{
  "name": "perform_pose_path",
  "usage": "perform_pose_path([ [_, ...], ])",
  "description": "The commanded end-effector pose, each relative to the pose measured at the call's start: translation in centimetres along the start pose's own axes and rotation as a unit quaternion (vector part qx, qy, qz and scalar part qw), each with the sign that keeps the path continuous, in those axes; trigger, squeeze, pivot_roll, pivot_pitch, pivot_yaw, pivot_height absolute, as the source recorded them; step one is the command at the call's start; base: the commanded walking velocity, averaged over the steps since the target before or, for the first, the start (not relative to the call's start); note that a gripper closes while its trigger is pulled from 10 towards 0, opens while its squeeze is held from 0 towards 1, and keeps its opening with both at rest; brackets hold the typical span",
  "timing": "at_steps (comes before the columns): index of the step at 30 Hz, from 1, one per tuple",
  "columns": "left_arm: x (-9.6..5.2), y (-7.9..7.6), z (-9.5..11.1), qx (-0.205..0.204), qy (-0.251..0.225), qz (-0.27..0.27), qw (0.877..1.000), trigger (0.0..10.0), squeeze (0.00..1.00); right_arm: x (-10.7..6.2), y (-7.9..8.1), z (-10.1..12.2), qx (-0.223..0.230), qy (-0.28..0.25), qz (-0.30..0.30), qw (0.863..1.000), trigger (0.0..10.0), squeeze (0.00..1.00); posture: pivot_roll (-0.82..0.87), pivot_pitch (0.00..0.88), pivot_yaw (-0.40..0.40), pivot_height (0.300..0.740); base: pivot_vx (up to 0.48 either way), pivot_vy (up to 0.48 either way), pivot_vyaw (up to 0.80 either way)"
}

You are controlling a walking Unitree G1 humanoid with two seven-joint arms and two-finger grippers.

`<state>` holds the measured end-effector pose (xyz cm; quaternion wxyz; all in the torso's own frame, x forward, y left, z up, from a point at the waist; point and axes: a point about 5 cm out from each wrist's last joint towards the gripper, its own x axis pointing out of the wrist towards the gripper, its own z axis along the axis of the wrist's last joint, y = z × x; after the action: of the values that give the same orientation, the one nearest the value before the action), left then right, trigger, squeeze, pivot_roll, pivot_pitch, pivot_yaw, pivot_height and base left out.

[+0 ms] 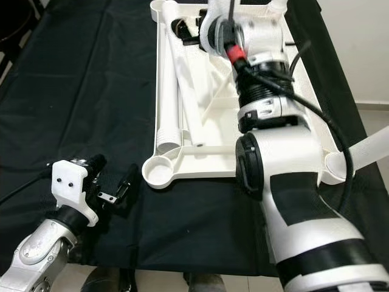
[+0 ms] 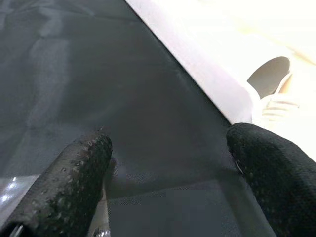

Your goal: Building children table

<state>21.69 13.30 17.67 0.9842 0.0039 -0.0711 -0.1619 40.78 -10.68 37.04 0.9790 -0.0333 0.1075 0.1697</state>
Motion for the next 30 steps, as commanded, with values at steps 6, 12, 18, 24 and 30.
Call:
perform_pose_path([
  [6, -0.4, 0.0, -0.6, 0.004, 0.021, -0.005, 1.000, 10.0, 0.00, 0.0, 0.1, -0.9, -0.031, 0.088, 0.010, 0.996, 10.0, 0.00, -0.07, 0.354, -0.047, 0.740, 0.000, 0.000, 0.00],
  [12, -0.4, 0.0, -0.6, 0.006, 0.022, -0.007, 1.000, 10.0, 0.00, 0.1, 0.5, -1.4, -0.008, 0.100, 0.027, 0.995, 10.0, 0.00, -0.07, 0.352, -0.045, 0.740, 0.000, 0.000, 0.00],
  [18, -0.5, 0.0, -0.6, 0.009, 0.022, -0.006, 1.000, 10.0, 0.00, 0.7, 1.1, -2.7, 0.004, 0.123, 0.035, 0.992, 10.0, 0.00, -0.06, 0.351, -0.049, 0.740, 0.000, 0.000, 0.00],
  [24, -0.5, -0.1, -0.5, 0.011, 0.022, -0.007, 1.000, 10.0, 0.00, 1.3, 1.1, -4.7, 0.014, 0.146, 0.031, 0.989, 4.0, 0.00, -0.06, 0.350, -0.050, 0.740, 0.000, 0.000, 0.00],
  [30, -0.6, -0.1, -0.5, 0.013, 0.021, -0.007, 1.000, 10.0, 0.00, 1.5, 1.2, -5.3, 0.014, 0.157, 0.035, 0.987, 0.0, 0.00, -0.06, 0.355, -0.052, 0.740, 0.000, 0.000, 0.00],
])
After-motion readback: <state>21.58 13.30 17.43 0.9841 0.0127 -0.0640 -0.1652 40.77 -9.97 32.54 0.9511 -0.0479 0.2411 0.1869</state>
